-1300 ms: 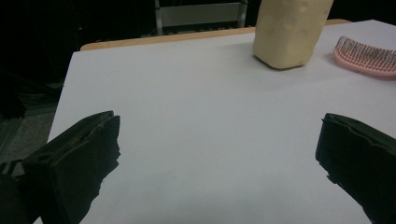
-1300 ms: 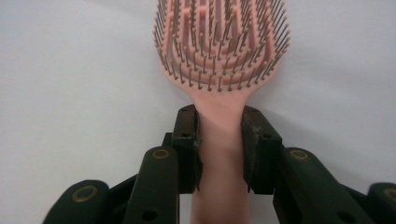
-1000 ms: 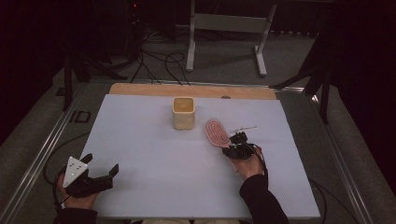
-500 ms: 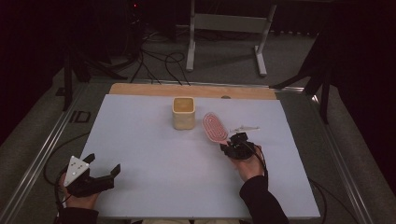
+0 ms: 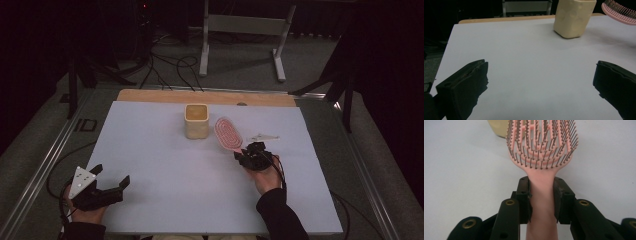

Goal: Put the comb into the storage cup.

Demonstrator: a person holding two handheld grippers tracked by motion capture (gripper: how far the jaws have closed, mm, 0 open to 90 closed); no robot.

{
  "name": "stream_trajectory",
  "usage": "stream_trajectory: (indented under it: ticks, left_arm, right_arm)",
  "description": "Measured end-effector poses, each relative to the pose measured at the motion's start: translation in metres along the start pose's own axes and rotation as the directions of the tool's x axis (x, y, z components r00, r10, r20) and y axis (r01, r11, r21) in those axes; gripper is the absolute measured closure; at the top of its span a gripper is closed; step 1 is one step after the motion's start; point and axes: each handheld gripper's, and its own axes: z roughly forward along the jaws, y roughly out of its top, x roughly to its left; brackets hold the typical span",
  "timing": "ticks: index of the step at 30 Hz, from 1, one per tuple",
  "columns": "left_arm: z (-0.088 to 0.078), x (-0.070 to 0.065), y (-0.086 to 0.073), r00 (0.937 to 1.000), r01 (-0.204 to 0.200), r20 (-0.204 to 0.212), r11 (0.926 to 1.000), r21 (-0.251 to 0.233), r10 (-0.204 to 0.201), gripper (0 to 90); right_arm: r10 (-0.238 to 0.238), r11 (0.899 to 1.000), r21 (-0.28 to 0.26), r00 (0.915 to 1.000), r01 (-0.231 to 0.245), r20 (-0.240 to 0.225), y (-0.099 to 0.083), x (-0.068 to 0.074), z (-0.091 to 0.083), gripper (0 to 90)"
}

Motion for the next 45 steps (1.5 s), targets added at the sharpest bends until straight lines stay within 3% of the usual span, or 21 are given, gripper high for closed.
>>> stream_trajectory:
  ticks: [10, 22, 31, 36, 45]
  left_arm:
    - [0.003, -0.007, 0.014, 0.9997, -0.005, 0.025, 1.0, 0.003, 0.005, 0.0]
    - [0.013, -0.02, 0.046, 0.9974, -0.026, 0.067, 0.9996, -0.008, 0.027, 0.0]
    - [0.028, -0.037, 0.076, 0.995, -0.032, 0.094, 0.9988, -0.038, 0.035, 0.0]
    - [0.04, -0.045, 0.085, 0.9915, -0.006, 0.13, 0.9989, -0.046, 0.012, 0.0]
    - [0.061, -0.061, 0.102, 0.9854, 0.0, 0.17, 0.9993, -0.038, 0.007, 0.0]
  right_arm:
    - [-0.009, 0.998, -0.057, 0.9994, 0.007, -0.033, 0.005, 0.006, -0.003, 69.5]
    - [-0.067, 0.991, -0.121, 0.9972, 0.063, -0.033, 0.026, 0.027, -0.012, 69.5]
    - [-0.109, 0.979, -0.177, 0.9929, 0.099, -0.047, 0.033, 0.04, -0.016, 69.5]
    - [-0.111, 0.975, -0.199, 0.9925, 0.099, -0.051, 0.034, 0.044, -0.018, 69.5]
    - [-0.119, 0.97, -0.219, 0.9909, 0.103, -0.061, 0.034, 0.049, -0.017, 69.5]
